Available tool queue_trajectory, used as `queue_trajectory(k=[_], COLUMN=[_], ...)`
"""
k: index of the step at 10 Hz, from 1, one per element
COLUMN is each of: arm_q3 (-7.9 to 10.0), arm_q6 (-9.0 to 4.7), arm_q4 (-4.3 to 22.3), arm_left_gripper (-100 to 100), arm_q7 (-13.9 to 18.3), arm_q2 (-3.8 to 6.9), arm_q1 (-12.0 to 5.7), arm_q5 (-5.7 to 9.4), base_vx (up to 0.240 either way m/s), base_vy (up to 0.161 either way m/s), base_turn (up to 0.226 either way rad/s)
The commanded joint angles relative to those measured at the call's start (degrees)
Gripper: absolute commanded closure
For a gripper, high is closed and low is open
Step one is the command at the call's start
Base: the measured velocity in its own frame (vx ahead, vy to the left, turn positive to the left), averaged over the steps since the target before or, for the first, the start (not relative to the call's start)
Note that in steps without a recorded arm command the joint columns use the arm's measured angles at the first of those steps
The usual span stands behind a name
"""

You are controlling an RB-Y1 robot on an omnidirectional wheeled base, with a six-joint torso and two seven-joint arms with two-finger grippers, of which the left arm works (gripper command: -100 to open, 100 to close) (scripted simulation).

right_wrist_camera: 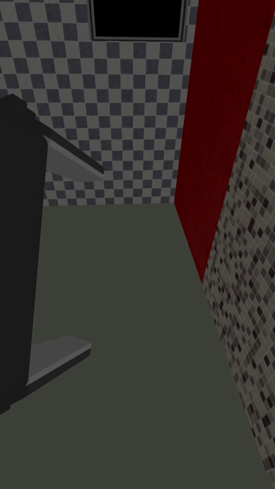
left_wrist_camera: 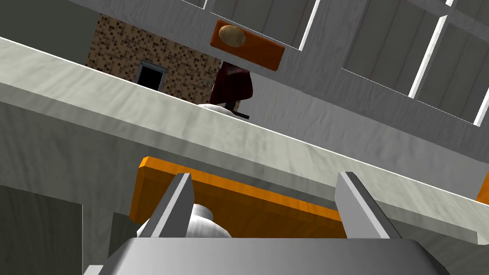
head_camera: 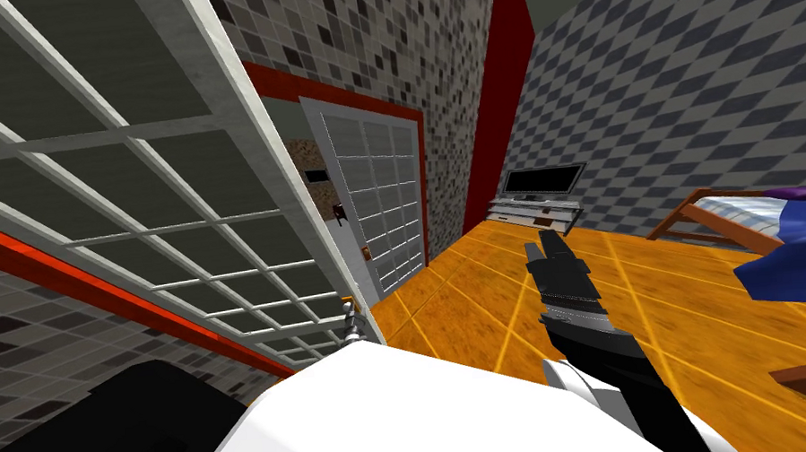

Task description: Pull the door open

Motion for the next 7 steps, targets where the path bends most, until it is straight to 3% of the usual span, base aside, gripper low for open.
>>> queue_trajectory(k=[1, 5, 7], arm_q3=[0.76, -0.29, -1.40], arm_q6=[0.43, 0.34, 0.24], arm_q4=[-1.94, -2.34, -2.77], arm_left_gripper=[-100, -100, -100], arm_q7=[1.34, 5.17, 8.60], arm_q2=[0.81, 0.83, 0.85], arm_q1=[1.06, 0.85, 0.64], arm_q5=[0.99, 2.65, 4.41], base_vx=[-0.072, -0.048, -0.060], base_vy=[0.017, 0.012, 0.022], base_turn=[-0.038, -0.034, -0.073])
